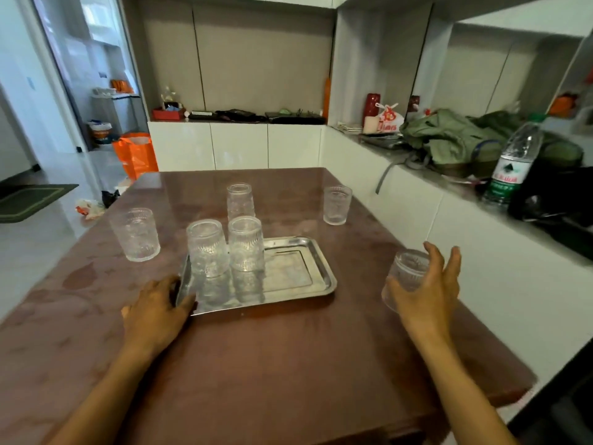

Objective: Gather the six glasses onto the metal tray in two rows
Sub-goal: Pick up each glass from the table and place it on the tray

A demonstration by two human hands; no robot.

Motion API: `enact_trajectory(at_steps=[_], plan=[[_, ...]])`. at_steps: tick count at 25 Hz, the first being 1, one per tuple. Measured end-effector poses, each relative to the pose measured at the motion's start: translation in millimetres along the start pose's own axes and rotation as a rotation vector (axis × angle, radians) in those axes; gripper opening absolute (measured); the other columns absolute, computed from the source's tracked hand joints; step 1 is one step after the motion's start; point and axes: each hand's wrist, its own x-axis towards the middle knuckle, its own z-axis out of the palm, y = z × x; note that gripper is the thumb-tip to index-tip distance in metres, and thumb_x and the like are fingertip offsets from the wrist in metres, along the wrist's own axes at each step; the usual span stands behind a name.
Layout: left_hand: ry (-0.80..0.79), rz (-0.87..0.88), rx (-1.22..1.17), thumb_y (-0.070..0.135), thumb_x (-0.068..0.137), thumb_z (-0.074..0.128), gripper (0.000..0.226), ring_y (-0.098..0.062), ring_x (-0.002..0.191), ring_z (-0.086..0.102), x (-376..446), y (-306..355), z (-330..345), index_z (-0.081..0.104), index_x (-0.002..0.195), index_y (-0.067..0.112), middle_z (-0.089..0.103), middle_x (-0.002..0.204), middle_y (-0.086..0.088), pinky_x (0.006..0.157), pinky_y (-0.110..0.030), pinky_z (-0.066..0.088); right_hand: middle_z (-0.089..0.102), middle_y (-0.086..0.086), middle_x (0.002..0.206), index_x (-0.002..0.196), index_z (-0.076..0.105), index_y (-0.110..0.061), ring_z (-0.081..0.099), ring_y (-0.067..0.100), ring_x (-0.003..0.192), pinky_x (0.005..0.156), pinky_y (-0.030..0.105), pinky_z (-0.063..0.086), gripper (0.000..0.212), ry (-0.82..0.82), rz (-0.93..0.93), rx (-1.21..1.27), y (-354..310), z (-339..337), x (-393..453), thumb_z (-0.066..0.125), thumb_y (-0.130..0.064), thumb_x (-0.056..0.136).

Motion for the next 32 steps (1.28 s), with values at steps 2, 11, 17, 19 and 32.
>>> enact_trajectory(at_steps=[2,11,17,19,32], plan=[[0.035,0.004,0.017,0.047,0.086,0.060,0.041,-0.034,0.109,0.058,-4.5,2.0,-4.1,0.062,0.120,0.024,0.064,0.117,-0.010,0.093,-0.054,0.042,0.043,0.014,0.146,0.140,0.040,-0.023,0.053,0.040,0.122,0.096,0.051,0.049,0.081,-0.097,0.000,-0.011,9.1,4.1,-0.2,0.086,-0.017,0.074],[0.077,0.037,-0.011,0.046,0.083,0.063,0.041,-0.028,0.103,0.060,3.8,-6.9,5.4,0.061,0.120,0.028,0.064,0.109,-0.004,0.086,-0.046,0.042,0.060,-0.020,0.106,0.111,0.050,-0.043,0.066,-0.001,0.082,0.052,0.016,0.054,0.068,-0.184,-0.169,0.534,-74.5,54.9,34.8,0.091,-0.020,0.062],[0.098,0.032,-0.007,0.045,0.083,0.062,0.039,-0.026,0.101,0.060,2.6,-8.1,6.5,0.061,0.118,0.028,0.064,0.106,-0.001,0.086,-0.046,0.042,0.058,-0.014,0.113,0.115,0.044,-0.041,0.061,0.016,0.095,0.063,0.024,0.051,0.067,-0.376,-0.282,0.335,-114.8,153.4,29.6,0.086,-0.030,0.065],[0.106,0.034,-0.007,0.044,0.082,0.063,0.039,-0.026,0.100,0.060,3.0,-7.8,7.6,0.061,0.118,0.028,0.064,0.106,-0.001,0.087,-0.046,0.042,0.057,-0.011,0.118,0.115,0.042,-0.044,0.059,0.017,0.097,0.062,0.021,0.046,0.067,-0.404,-0.284,0.283,-111.8,170.4,30.9,0.085,-0.034,0.065],[0.066,0.011,-0.039,0.037,0.079,0.066,0.042,-0.023,0.104,0.061,0.9,-3.5,3.3,0.062,0.120,0.028,0.065,0.110,0.001,0.092,-0.044,0.043,0.051,0.006,0.134,0.134,0.042,-0.024,0.055,0.028,0.115,0.092,0.042,0.052,0.073,-0.439,-0.345,0.100,-104.8,177.6,17.3,0.083,-0.031,0.075]])
